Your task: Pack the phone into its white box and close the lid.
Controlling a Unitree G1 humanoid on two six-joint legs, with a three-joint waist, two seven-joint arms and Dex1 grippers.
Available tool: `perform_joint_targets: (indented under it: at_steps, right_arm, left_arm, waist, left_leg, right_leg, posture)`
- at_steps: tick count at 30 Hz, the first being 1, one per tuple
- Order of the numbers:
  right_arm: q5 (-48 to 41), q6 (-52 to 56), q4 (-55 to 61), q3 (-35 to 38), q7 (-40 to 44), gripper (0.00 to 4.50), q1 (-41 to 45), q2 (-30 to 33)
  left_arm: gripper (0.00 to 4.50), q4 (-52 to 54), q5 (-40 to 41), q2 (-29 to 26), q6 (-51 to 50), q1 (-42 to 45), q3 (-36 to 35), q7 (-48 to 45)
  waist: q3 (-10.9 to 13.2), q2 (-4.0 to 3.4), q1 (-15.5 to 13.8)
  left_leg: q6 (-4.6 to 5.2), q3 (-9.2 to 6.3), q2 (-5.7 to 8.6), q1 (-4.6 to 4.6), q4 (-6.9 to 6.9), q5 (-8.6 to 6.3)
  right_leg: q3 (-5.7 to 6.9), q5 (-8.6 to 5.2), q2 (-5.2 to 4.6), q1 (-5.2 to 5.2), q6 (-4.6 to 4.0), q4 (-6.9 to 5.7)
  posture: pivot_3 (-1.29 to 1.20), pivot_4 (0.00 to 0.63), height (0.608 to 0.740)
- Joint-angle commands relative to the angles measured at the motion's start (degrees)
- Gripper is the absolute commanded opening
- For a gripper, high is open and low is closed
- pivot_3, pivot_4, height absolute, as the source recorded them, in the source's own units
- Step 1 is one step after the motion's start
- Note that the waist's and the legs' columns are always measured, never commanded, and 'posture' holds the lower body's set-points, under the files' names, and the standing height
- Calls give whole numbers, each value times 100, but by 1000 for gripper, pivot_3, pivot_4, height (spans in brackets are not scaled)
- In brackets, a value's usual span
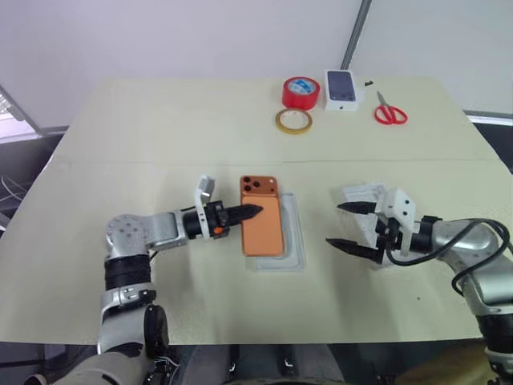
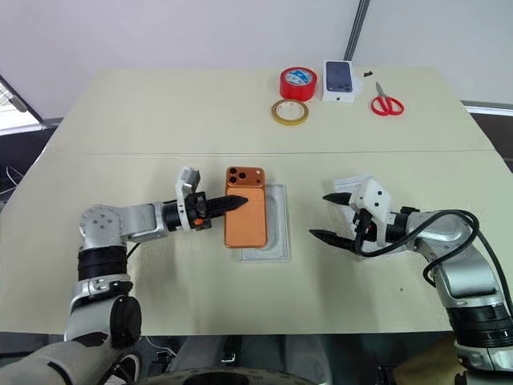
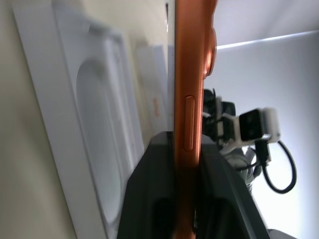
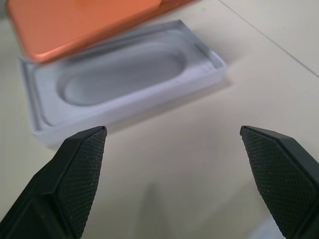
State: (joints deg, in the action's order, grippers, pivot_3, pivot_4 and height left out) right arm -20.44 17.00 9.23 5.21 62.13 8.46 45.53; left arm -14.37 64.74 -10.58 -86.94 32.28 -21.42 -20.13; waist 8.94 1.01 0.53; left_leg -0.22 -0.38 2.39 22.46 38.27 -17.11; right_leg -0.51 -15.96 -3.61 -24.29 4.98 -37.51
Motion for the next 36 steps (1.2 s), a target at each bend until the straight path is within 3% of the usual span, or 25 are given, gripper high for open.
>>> perform_joint_targets:
  at_steps: [1,5,14,19,22,25,28,29,36]
  right_arm:
    - [119,-304,-11,-86,-48,4500,121,-65]
    - [186,-377,-22,-198,-99,4500,129,-129]
    - [279,-456,-130,-391,-236,4500,212,-263]
    - [214,-371,-231,-414,-227,4500,279,-300]
    - [-99,32,-192,-367,-120,3676,304,-315]
    - [412,-358,-347,-577,-397,2190,388,-380]
    - [782,-555,-437,-847,-540,543,457,-450]
    - [953,-708,-478,-951,-585,19,470,-461]
    - [1336,-828,-574,-1324,-737,19,652,-671]
  left_arm:
    - [2220,191,69,73,-54,84,3,-16]
    - [4177,177,-52,69,-195,133,126,27]
    - [4177,582,-65,-396,-467,268,69,-80]
    - [4177,1177,-55,-1110,-415,153,217,-439]
    - [3396,1511,-787,-1475,471,-16,719,-541]
    - [1928,2029,-1832,-1979,1598,-399,2091,-1055]
    - [312,2102,-2230,-1963,2073,-471,2796,-1378]
    - [0,2070,-2414,-1970,2257,-473,3032,-1491]
    - [0,1286,-3044,-1280,2791,-61,3695,-1834]
  waist:
    - [0,0,0]
    - [0,0,-12]
    - [-1,-1,2]
    - [-1,-2,2]
    - [-2,-3,1]
    - [-3,-5,4]
    - [-3,-5,-18]
    - [-3,-5,-37]
    - [-6,-10,-146]
  left_leg:
    - [-2,0,-1,0,0,1]
    - [-3,0,-1,0,1,2]
    - [-5,0,-1,-2,2,3]
    - [-6,-1,-1,-3,1,3]
    - [-7,-1,-1,-3,1,3]
    - [-6,-1,-1,-4,1,3]
    - [-7,2,0,-4,-3,3]
    - [-7,1,0,-4,-2,3]
    - [2,2,0,-4,3,0]
  right_leg:
    - [0,0,1,-2,0,-2]
    - [0,0,2,-1,0,-3]
    - [0,0,2,0,0,-5]
    - [0,0,2,-1,0,-8]
    - [-1,0,2,-1,0,-8]
    - [-2,0,1,0,-1,-6]
    - [-5,0,0,0,-2,-3]
    - [-4,0,0,0,-2,-3]
    - [-4,0,-1,7,-2,2]
  posture:
    - [0,150,740]
    - [0,150,740]
    - [0,150,740]
    - [0,150,740]
    - [0,150,740]
    - [0,150,740]
    - [0,150,740]
    - [0,150,740]
    - [0,150,740]
